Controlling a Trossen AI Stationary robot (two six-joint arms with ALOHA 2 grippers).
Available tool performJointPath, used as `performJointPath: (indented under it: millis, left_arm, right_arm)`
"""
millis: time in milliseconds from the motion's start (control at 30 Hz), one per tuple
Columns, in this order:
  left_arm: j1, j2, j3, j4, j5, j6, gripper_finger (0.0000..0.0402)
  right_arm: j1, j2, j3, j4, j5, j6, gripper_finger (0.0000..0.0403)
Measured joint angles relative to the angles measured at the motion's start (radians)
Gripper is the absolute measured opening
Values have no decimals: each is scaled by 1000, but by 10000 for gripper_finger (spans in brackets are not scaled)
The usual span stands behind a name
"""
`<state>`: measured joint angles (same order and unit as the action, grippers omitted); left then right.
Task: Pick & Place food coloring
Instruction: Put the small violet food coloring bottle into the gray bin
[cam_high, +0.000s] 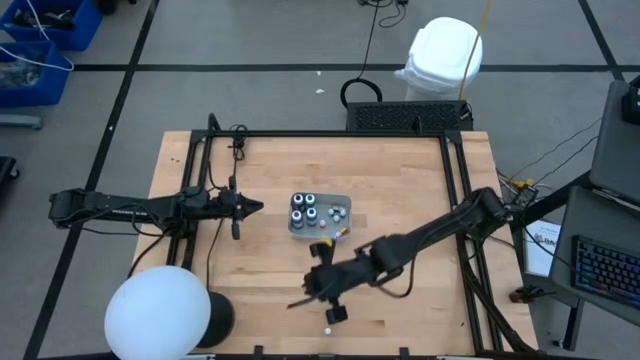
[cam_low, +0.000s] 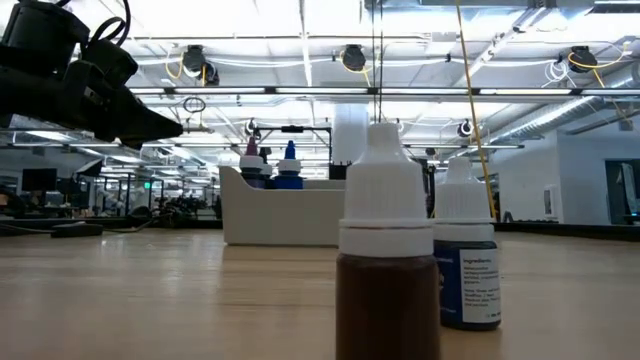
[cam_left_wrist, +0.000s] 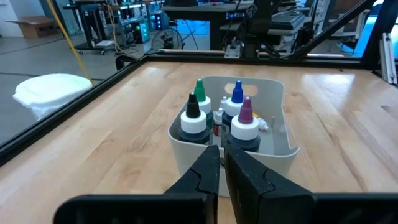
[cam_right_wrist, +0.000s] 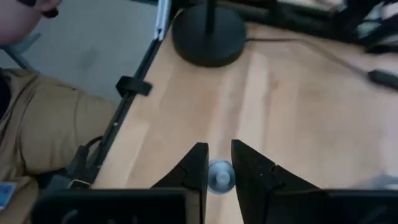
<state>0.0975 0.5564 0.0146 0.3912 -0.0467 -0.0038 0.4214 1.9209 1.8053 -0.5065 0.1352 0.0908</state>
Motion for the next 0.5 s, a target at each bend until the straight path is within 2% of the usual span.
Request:
performJointPath:
  millis: [133, 267, 500]
  left_arm:
    - [0, 0, 0, -1, 0, 13, 31]
    - [0, 0, 0, -6, 0, 24, 31]
    - [0, 0, 0, -6, 0, 25, 31]
  right_arm:
    - [-38, -52, -38, -17, 29, -28, 47]
    - [-85, -116, -142, -11, 48, -32, 47]
    - [-176, -261, -483, 222, 44, -3, 47]
